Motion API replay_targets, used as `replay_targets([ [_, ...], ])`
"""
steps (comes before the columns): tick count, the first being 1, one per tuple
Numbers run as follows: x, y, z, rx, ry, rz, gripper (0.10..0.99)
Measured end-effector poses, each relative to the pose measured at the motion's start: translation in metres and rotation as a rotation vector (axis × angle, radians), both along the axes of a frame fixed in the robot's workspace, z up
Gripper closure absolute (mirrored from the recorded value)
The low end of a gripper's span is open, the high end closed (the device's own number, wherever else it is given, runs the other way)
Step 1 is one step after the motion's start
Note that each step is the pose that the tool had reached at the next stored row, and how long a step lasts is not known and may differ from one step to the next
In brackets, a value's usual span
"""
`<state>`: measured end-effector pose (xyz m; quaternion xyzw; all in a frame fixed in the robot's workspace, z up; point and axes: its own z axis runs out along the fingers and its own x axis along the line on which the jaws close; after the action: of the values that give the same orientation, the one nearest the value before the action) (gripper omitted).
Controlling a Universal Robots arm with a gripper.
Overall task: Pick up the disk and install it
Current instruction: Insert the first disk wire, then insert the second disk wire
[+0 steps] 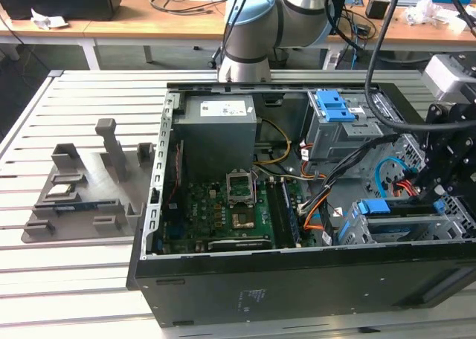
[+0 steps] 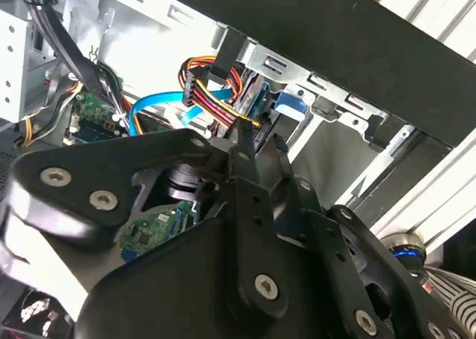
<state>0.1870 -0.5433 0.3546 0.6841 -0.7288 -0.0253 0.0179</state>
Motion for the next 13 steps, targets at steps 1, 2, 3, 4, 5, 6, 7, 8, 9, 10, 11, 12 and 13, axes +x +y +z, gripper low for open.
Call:
replay_targets([
  [1, 0.0000, 0.0008, 0.0037, 0.000, -0.0001, 0.000, 0.863],
  [2, 0.0000, 0.0012, 0.0063, 0.000, 0.0000, 0.000, 0.925],
  [3, 0.0000, 0.0018, 0.0093, 0.000, 0.0000, 0.000, 0.980],
  [4, 0.0000, 0.0027, 0.0142, 0.000, -0.0001, 0.000, 0.980],
  [5, 0.0000, 0.0033, 0.0178, 0.000, 0.0000, 0.000, 0.980],
  [6, 0.0000, 0.0036, 0.0196, 0.000, -0.0001, 0.000, 0.980],
  [7, 0.0000, 0.0037, 0.0211, 0.000, 0.0000, 0.000, 0.980],
  [8, 0.0000, 0.0037, 0.0213, 0.000, 0.0000, 0.000, 0.980],
  [9, 0.0000, 0.0037, 0.0216, 0.000, 0.0000, 0.000, 0.980],
  [10, 0.0000, 0.0037, 0.0215, 0.000, 0.0000, 0.000, 0.980],
  [11, 0.0000, 0.0037, 0.0215, 0.000, 0.0000, 0.000, 0.980],
  [12, 0.0000, 0.0037, 0.0216, 0.000, 0.0000, 0.000, 0.980],
  [13, 0.0000, 0.0037, 0.0216, 0.000, 0.0000, 0.000, 0.980],
])
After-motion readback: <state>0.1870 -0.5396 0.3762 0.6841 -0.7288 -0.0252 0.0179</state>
